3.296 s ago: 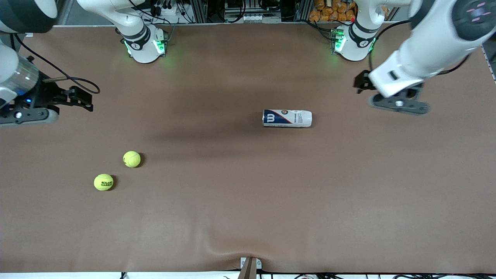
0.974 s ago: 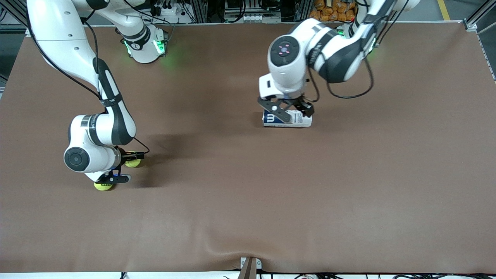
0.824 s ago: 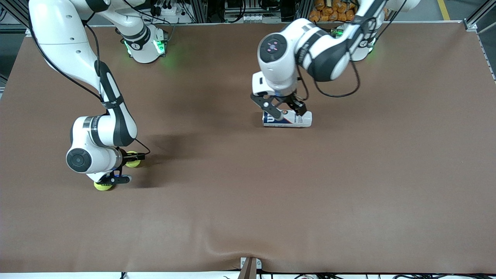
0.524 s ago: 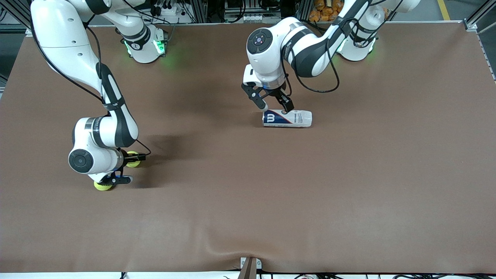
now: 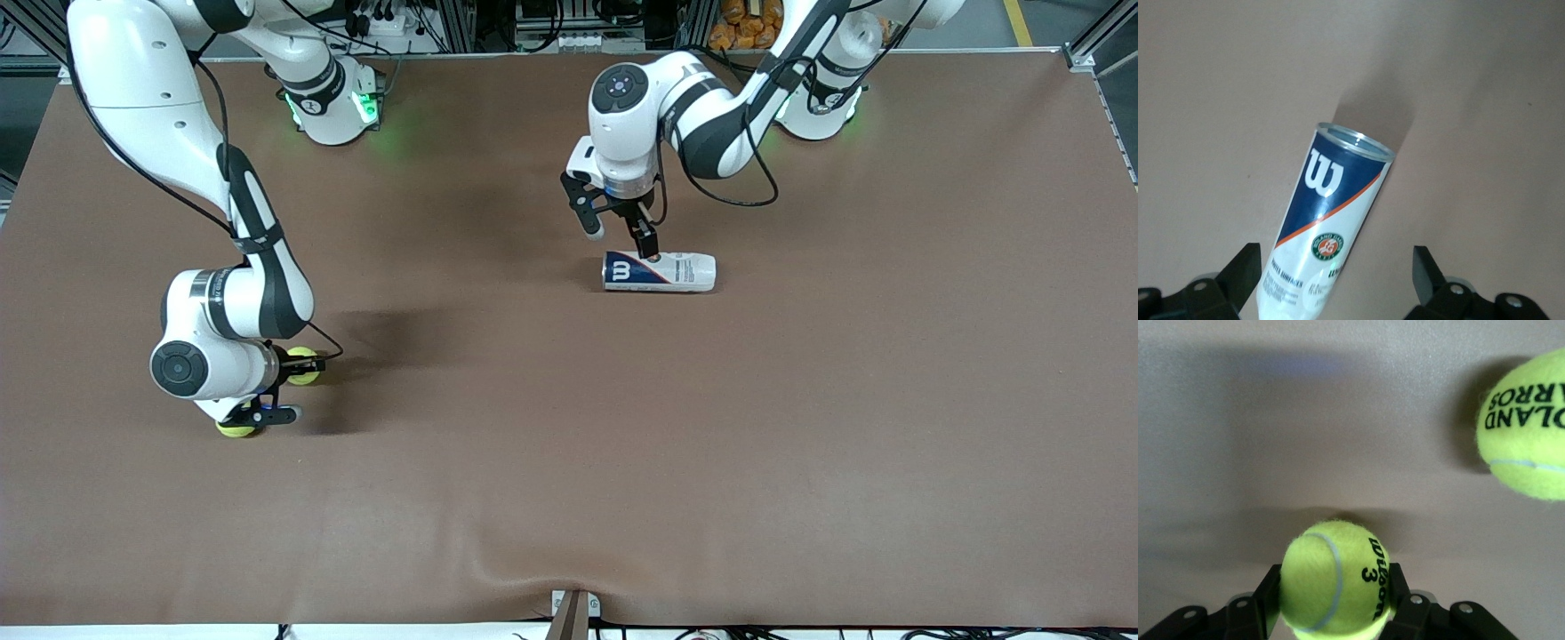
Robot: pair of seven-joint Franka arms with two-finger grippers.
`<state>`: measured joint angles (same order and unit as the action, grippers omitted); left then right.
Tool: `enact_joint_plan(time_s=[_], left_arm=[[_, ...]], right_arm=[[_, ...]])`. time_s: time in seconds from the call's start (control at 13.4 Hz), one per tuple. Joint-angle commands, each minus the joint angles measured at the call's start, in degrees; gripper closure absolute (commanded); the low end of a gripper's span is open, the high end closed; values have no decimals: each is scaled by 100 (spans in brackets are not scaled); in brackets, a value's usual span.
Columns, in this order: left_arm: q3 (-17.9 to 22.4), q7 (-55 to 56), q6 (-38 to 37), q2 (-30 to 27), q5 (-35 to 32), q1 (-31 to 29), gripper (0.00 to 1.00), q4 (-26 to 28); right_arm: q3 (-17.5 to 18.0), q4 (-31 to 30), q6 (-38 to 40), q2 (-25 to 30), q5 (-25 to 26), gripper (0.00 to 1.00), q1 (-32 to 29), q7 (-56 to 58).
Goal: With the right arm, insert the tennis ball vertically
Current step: 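Grasp the Wilson can with the left gripper while the right gripper grasps a ball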
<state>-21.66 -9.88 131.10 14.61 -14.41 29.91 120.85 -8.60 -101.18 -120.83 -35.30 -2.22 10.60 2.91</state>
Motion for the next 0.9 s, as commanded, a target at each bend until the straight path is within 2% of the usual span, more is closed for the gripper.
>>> enact_joint_plan(time_s=[0.0,0.22,0.37,0.52,0.82], left_arm=[[-66,-670,529,-73,-88,-257,0,360],[-58,-1165,785,208,-97,-284,0,308],[-49,-1218,960,428,-315,-284,0,203],[-49,-1218,1189,621,-466,-293,0,167],[-58,-1561,1225,657,-475,-416,0,149]], right_arm=[[42,369,409,154,-94,76,-58,201],[51,1292,1586,242,-277,79,-128,509],[51,1522,1703,444,-559,79,-128,763],[42,1575,1703,663,-631,80,-119,1044],[60,1689,1852,1155,-797,79,-66,1203]])
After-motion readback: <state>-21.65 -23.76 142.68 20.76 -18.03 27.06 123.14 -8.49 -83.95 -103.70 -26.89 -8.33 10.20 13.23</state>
